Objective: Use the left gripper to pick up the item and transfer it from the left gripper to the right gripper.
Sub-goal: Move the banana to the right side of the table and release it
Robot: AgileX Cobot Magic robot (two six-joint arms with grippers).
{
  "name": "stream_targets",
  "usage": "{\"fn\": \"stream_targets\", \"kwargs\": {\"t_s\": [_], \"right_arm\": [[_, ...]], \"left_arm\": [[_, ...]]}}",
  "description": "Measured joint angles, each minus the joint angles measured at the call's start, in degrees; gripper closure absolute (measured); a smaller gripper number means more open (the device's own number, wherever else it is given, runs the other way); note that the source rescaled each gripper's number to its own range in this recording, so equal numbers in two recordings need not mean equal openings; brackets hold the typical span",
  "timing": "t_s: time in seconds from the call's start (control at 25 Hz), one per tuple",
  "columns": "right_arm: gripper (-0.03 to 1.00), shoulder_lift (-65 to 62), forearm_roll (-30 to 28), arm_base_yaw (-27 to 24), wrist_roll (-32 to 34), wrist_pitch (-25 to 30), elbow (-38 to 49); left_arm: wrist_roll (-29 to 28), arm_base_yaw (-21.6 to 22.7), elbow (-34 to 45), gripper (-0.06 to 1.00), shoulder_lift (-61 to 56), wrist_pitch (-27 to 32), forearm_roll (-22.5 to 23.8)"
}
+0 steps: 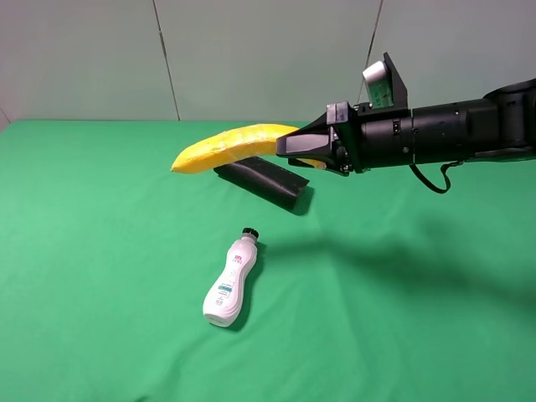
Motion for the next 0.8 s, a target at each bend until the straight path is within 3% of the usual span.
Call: {"fn": "stream_targets", "kwargs": {"t_s": [0.24,0.68,0.8], "right_arm": [[0.97,0.0,-0.11,0.0,0.65,-0.28,0.0],[0.97,0.0,-0.34,0.0,3.03,-0.28,0.0],[0.97,0.0,-0.41,0.0,4.11,-0.32,0.0]], "left_arm": [[-0.52,0.0,6.23,-0.01,-7.64,-0.42,0.0],[-0.65,0.0,6.26,-0.01,-9.29,-1.48,0.02],[-0.65,1.97,6.33,-0.01,-9.76,-1.48,0.07]]}}
